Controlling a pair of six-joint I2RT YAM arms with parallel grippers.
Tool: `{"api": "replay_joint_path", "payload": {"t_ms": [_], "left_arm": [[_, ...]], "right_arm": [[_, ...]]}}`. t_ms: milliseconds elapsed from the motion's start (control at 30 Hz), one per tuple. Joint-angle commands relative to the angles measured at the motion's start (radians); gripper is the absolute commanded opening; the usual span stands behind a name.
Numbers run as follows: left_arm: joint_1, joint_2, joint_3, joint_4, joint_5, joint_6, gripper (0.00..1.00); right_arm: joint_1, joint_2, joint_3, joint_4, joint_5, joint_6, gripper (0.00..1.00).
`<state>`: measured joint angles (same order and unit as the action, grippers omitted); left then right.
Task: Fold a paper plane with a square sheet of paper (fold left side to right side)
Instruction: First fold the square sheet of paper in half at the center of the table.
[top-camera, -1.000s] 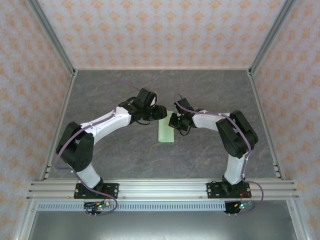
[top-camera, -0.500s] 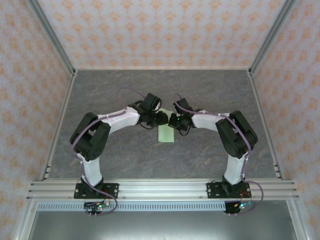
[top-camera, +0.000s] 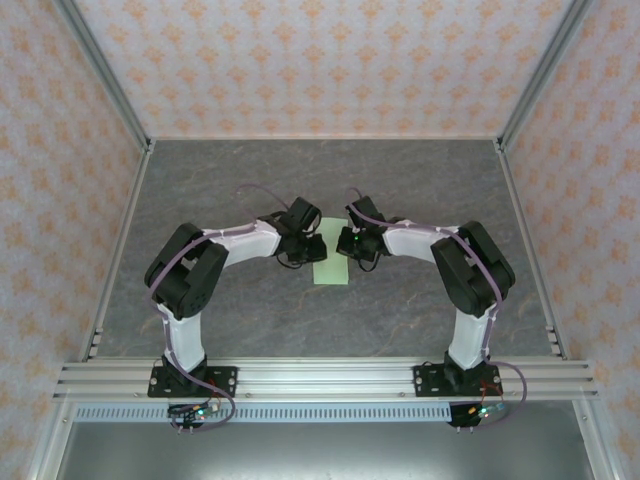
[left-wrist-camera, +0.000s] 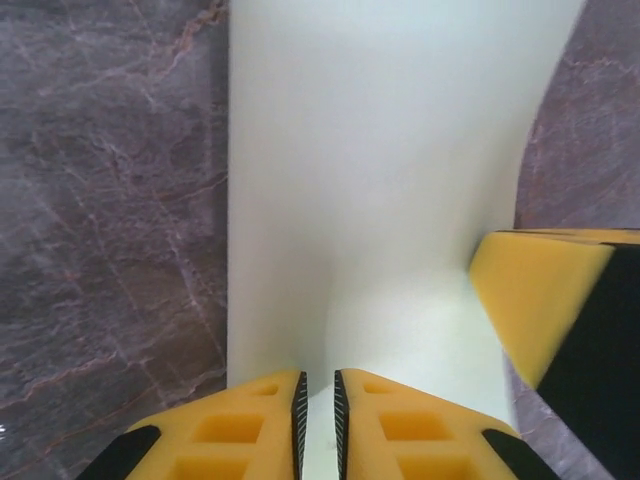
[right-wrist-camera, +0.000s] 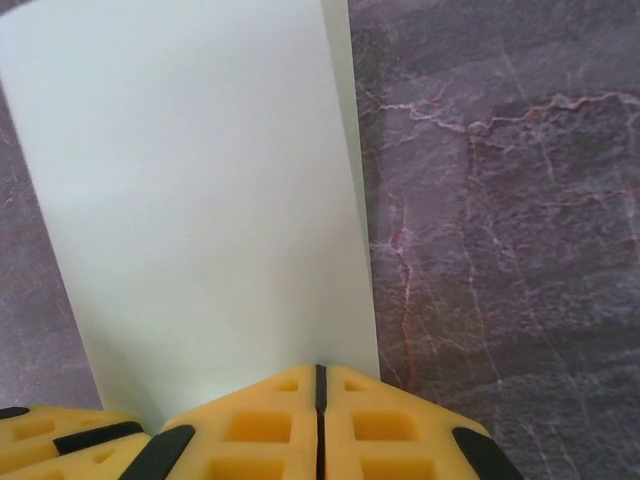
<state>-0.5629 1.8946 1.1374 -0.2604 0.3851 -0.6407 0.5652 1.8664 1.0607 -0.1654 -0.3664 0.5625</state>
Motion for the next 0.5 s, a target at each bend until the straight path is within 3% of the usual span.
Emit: {"api": "replay_joint_path", "payload": {"t_ms": [0, 467], "left_arm": [[0.036, 0.007, -0.05, -0.021, -0.035, 0.031, 0.17], [0.11, -0.168, -0.154, 0.072, 0.087, 0.049, 0.17]], "right_arm": [[0.007, 0.062, -0.018, -0.136, 0.061, -0.027, 0.09], [0.007, 0.063, -0.011, -0.141, 0.051, -0.03, 0.08]]}}
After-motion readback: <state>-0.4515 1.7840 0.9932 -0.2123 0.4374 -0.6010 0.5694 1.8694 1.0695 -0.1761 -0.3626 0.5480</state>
